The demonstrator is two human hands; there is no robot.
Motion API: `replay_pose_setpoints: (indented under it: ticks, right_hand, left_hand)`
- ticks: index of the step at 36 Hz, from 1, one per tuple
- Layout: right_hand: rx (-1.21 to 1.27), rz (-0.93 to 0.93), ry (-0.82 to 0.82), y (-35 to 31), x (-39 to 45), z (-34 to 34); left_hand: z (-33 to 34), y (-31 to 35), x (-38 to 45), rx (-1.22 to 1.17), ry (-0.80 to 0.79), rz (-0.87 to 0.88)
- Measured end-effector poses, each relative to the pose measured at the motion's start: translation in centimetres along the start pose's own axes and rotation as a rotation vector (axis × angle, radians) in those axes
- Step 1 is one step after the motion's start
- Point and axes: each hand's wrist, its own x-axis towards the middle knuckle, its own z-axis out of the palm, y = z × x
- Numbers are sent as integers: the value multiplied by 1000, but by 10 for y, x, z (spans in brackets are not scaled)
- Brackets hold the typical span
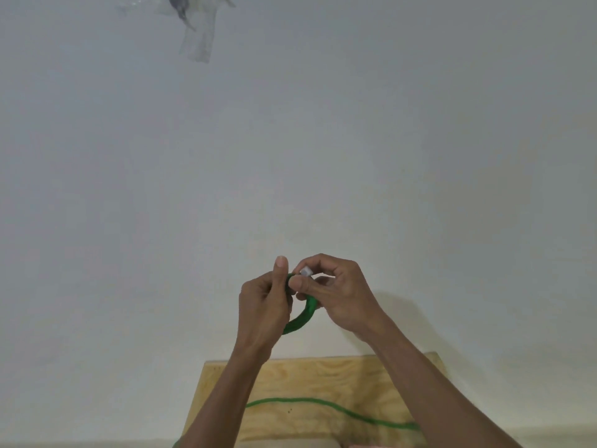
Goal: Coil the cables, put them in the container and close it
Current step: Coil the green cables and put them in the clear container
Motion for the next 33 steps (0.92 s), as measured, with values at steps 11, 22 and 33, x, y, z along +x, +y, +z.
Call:
replay_pose_setpoints:
  ticks: [11, 22, 33]
  right_hand:
    - [89, 145, 100, 20, -15, 16]
    - [363, 319, 93, 29, -7, 9]
    - [98, 293, -48, 30, -2, 0]
  left_hand:
    - [-6, 0, 18, -83, 280, -105]
    - [-5, -3, 12, -138, 153, -122]
    - [-3, -13, 10, -214, 61, -204]
